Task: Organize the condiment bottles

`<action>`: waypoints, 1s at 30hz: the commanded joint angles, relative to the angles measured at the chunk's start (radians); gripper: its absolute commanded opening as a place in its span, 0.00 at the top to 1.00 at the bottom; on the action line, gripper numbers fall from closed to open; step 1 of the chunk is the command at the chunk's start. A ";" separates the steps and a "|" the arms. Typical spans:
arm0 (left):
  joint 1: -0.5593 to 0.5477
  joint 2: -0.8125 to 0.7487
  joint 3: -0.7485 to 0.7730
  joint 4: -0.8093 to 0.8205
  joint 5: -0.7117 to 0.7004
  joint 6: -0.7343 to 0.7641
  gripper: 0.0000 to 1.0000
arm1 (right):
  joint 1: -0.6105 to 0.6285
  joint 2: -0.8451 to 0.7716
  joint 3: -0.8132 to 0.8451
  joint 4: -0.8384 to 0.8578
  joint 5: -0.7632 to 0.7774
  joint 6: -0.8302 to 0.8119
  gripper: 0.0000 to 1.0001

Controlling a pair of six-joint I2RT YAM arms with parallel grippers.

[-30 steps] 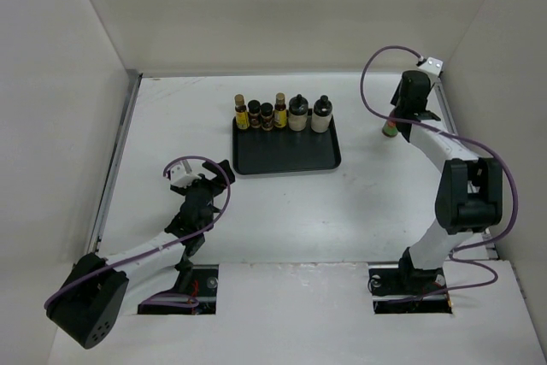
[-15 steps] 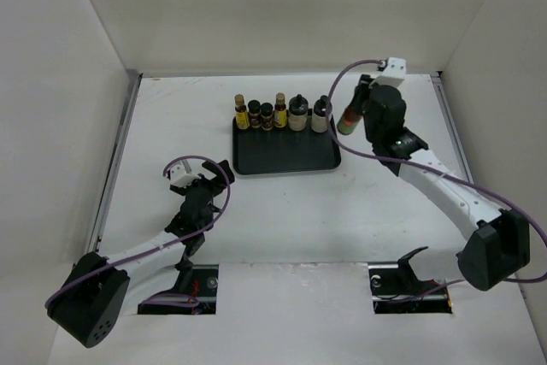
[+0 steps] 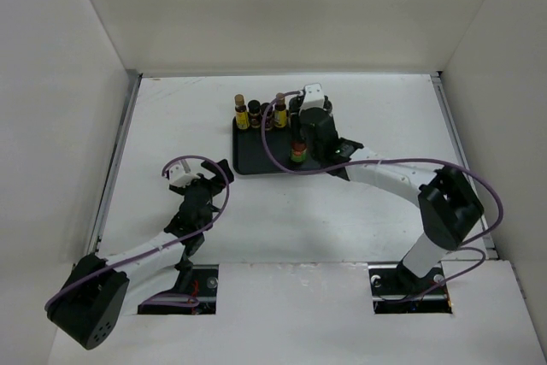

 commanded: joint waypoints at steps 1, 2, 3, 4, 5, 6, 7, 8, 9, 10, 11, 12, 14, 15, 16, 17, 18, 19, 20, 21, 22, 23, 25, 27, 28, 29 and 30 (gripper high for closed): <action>0.009 -0.007 0.009 0.037 0.005 -0.006 0.00 | 0.014 -0.018 0.094 0.223 0.006 -0.038 0.58; 0.011 -0.001 0.014 0.037 0.010 -0.006 0.00 | 0.015 -0.007 0.101 0.222 0.001 -0.041 0.58; 0.011 0.001 0.015 0.037 0.013 -0.006 0.00 | 0.021 0.002 0.108 0.219 0.000 -0.044 0.58; 0.012 0.002 0.015 0.040 0.013 -0.006 0.00 | 0.037 0.016 0.108 0.220 0.004 -0.053 0.58; 0.012 0.002 0.015 0.040 0.013 -0.006 0.00 | 0.038 0.017 0.108 0.220 0.004 -0.053 0.58; 0.014 0.007 0.015 0.041 0.011 -0.006 0.00 | 0.040 0.020 0.110 0.219 0.004 -0.053 0.58; 0.015 0.010 0.015 0.041 0.014 -0.006 0.00 | 0.041 0.022 0.111 0.219 0.003 -0.053 0.58; 0.015 0.008 0.015 0.038 0.014 -0.006 0.00 | 0.043 0.023 0.111 0.219 0.001 -0.055 0.58; 0.014 0.002 0.015 0.037 0.014 -0.006 0.00 | 0.047 0.022 0.111 0.220 0.001 -0.056 0.58; 0.014 0.001 0.015 0.038 0.014 -0.006 0.00 | 0.052 0.017 0.111 0.219 0.001 -0.056 0.58; 0.014 0.001 0.014 0.041 0.013 -0.006 0.00 | 0.057 0.016 0.111 0.217 0.000 -0.056 0.58; 0.015 0.007 0.014 0.043 0.013 -0.006 0.00 | 0.061 0.016 0.114 0.217 0.000 -0.055 0.58; 0.017 0.014 0.017 0.041 0.014 -0.006 0.00 | 0.072 0.022 0.119 0.214 -0.003 -0.056 0.58; 0.015 0.010 0.017 0.038 0.016 -0.006 0.00 | 0.077 0.026 0.121 0.214 -0.005 -0.056 0.58; 0.014 0.005 0.017 0.038 0.016 -0.006 0.00 | 0.081 0.036 0.121 0.213 -0.006 -0.058 0.58; 0.014 0.002 0.015 0.040 0.016 -0.006 0.00 | 0.084 0.046 0.121 0.208 -0.005 -0.058 0.57; 0.015 0.004 0.015 0.041 0.014 -0.006 0.00 | 0.086 0.059 0.119 0.205 -0.005 -0.055 0.57; 0.017 0.010 0.015 0.041 0.016 -0.006 0.00 | 0.086 0.071 0.118 0.200 -0.006 -0.049 0.56; 0.018 0.013 0.017 0.041 0.017 -0.006 0.00 | 0.086 0.082 0.116 0.199 -0.006 -0.044 0.55; 0.017 0.013 0.018 0.037 0.017 -0.006 0.00 | 0.086 0.089 0.111 0.199 -0.003 -0.044 0.54; 0.015 0.008 0.018 0.037 0.019 -0.006 0.00 | 0.087 0.092 0.101 0.205 0.001 -0.044 0.52; 0.015 0.004 0.018 0.037 0.019 -0.006 0.00 | 0.089 0.091 0.090 0.211 0.004 -0.041 0.49; 0.015 0.010 0.018 0.037 0.013 -0.005 0.00 | 0.090 0.080 0.070 0.222 0.010 -0.027 0.42; 0.020 0.016 0.020 0.037 0.019 -0.005 0.00 | 0.090 0.065 0.055 0.233 0.009 -0.017 0.38; 0.018 0.014 0.021 0.037 0.020 -0.003 0.00 | 0.090 0.054 0.047 0.236 0.009 -0.013 0.35; 0.017 0.011 0.021 0.037 0.020 -0.003 0.00 | 0.090 0.047 0.042 0.237 0.010 -0.012 0.31; 0.017 0.011 0.021 0.037 0.020 -0.002 0.00 | 0.090 0.031 0.033 0.240 0.011 -0.012 0.25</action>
